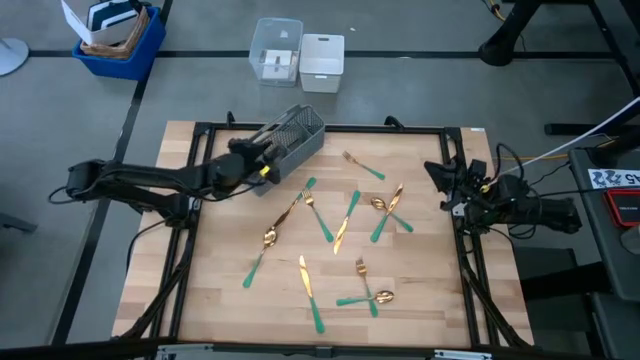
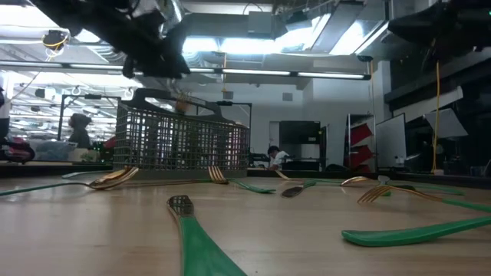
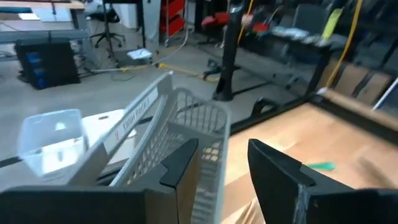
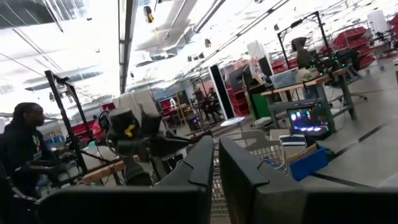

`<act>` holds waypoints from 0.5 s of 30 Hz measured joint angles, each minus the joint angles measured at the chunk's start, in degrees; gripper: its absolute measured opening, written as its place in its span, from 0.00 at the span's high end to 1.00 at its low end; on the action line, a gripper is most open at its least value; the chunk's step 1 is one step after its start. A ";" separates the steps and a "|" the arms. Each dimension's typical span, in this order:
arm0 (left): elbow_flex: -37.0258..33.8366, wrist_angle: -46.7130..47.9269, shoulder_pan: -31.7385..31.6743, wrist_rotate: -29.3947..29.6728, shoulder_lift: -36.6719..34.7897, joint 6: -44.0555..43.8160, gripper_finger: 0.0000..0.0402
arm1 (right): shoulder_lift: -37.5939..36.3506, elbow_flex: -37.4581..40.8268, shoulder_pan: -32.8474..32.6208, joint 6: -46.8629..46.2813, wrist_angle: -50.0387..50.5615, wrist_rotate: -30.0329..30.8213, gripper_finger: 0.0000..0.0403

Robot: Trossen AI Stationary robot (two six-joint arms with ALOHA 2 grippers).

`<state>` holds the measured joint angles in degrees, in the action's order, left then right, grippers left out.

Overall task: Sort silverware
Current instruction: Put the top green-gold fork into the silverware basket

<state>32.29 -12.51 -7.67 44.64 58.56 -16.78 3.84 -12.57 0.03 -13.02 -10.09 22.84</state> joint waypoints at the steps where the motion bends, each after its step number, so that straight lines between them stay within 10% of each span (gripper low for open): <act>1: 0.00 -0.03 0.43 0.00 -1.22 -0.59 0.67 | 1.20 -0.69 0.01 0.00 -0.01 -0.01 0.92; 15: 0.02 -0.01 7.50 0.01 -10.27 -10.82 0.67 | 27.49 -15.27 0.03 -0.15 3.30 3.90 0.92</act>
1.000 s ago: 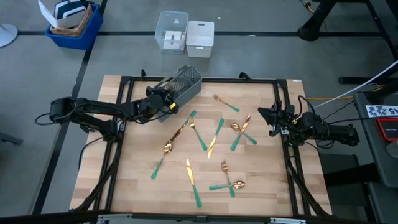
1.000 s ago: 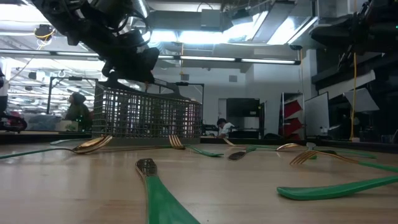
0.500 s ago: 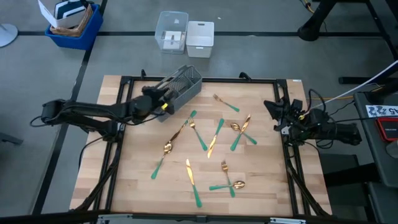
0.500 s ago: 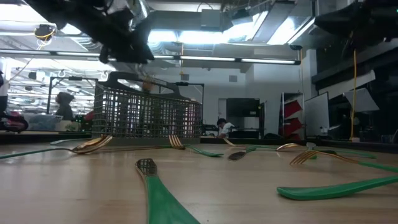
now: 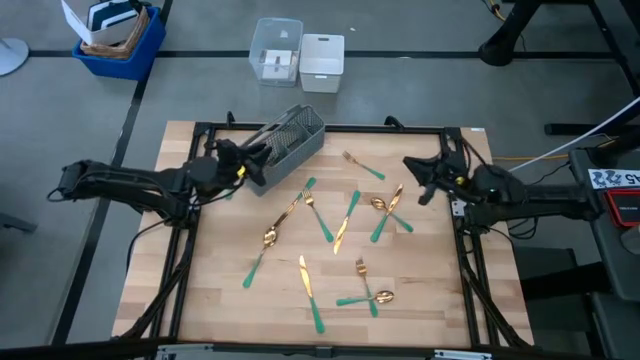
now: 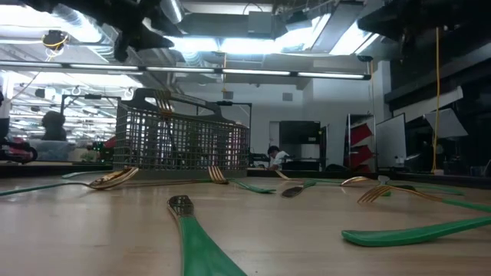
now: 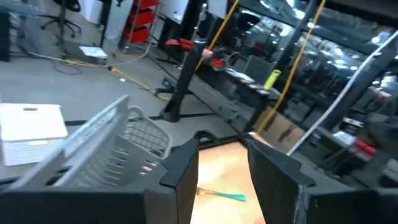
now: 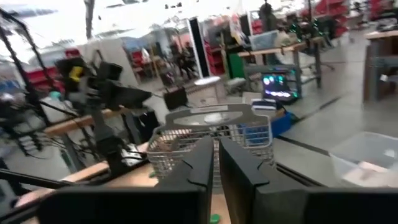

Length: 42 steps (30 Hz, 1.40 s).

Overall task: Sort silverware
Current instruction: Put the top green-gold fork into the silverware basket

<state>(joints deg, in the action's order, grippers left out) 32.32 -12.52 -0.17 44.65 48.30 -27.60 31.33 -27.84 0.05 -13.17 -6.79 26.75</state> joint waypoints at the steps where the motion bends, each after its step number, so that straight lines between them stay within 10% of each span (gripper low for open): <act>1: 0.00 0.08 0.69 -0.02 -0.26 -0.04 0.67 | 1.88 -1.75 0.05 -0.02 1.55 0.71 0.92; 8: 0.00 0.46 4.64 -0.02 -1.46 -0.02 0.67 | 15.26 -13.48 8.05 -3.73 16.19 -2.96 0.92; 19: 0.00 7.58 5.93 -0.01 -1.47 -5.58 0.67 | 39.78 -21.21 28.72 -4.60 23.66 -34.39 0.92; 31: 0.00 13.80 5.93 -0.01 -1.44 -9.96 0.67 | 61.27 -21.44 31.87 -1.15 18.03 -36.25 0.92; 42: 0.00 14.87 5.93 -0.01 -1.44 -9.96 0.67 | 64.22 -21.44 31.89 2.95 12.74 -32.02 0.92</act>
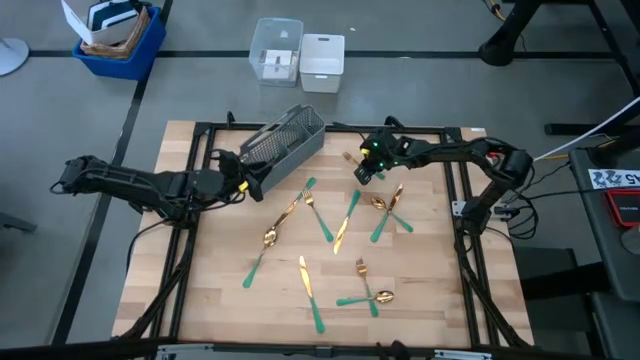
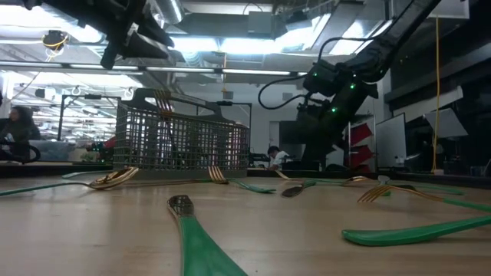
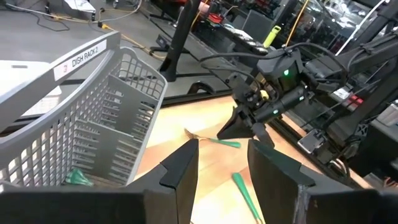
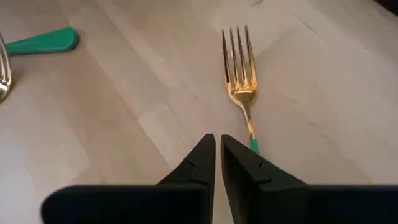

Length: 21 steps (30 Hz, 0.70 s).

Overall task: Sort silverware
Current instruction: Put the top green-gold fork into the silverware basket

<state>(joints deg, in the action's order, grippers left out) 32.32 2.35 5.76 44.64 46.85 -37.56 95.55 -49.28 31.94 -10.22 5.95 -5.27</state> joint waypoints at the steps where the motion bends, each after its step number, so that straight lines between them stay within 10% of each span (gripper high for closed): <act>1: 0.00 0.49 0.00 0.01 0.00 0.01 0.67 | 0.00 0.00 -0.02 0.05 -0.01 0.62 0.92; 21: 0.00 2.04 0.00 0.01 0.02 -0.15 0.67 | 0.28 0.00 -0.04 0.07 -0.65 5.44 0.71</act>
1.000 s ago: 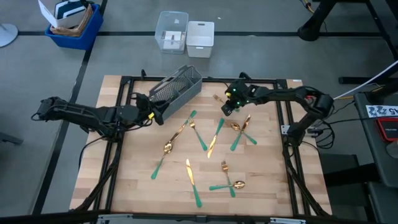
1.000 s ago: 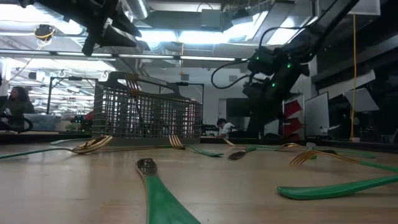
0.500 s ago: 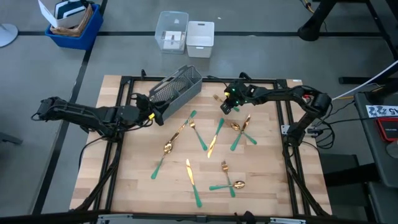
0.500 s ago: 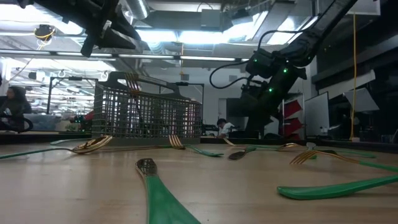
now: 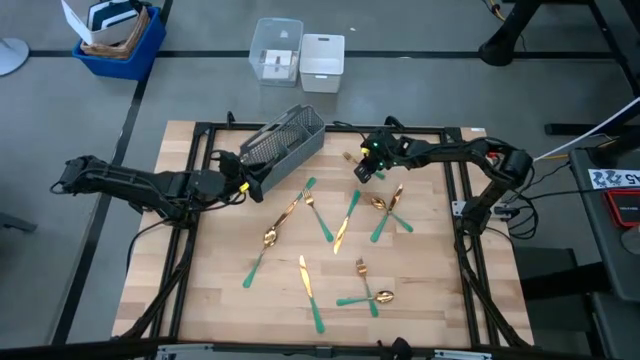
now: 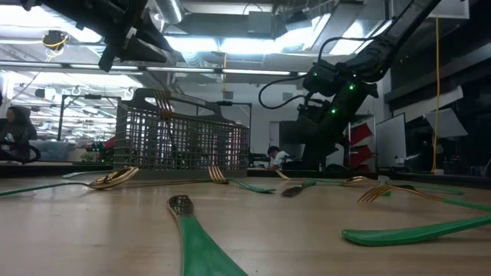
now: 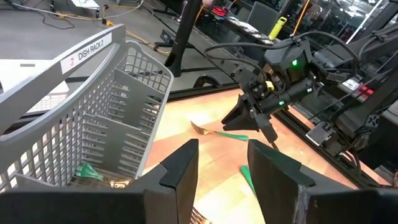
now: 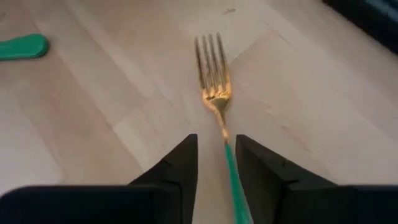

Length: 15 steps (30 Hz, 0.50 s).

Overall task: Sort silverware
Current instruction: Put the top green-gold fork into the silverware basket

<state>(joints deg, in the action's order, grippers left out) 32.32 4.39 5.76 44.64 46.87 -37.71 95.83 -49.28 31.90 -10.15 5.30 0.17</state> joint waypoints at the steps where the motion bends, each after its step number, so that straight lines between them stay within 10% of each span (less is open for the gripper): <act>1: 0.00 0.00 0.00 0.00 0.00 0.00 0.67 | 0.31 0.00 0.00 -0.04 -0.37 0.08 0.72; 15: 0.00 -0.03 0.00 -0.02 0.00 -0.02 0.67 | 7.10 -0.15 -0.02 0.15 -2.99 1.30 0.76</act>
<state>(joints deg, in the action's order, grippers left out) 32.32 4.36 5.76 44.63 46.87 -37.74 102.93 -49.43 31.88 -10.00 2.31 1.46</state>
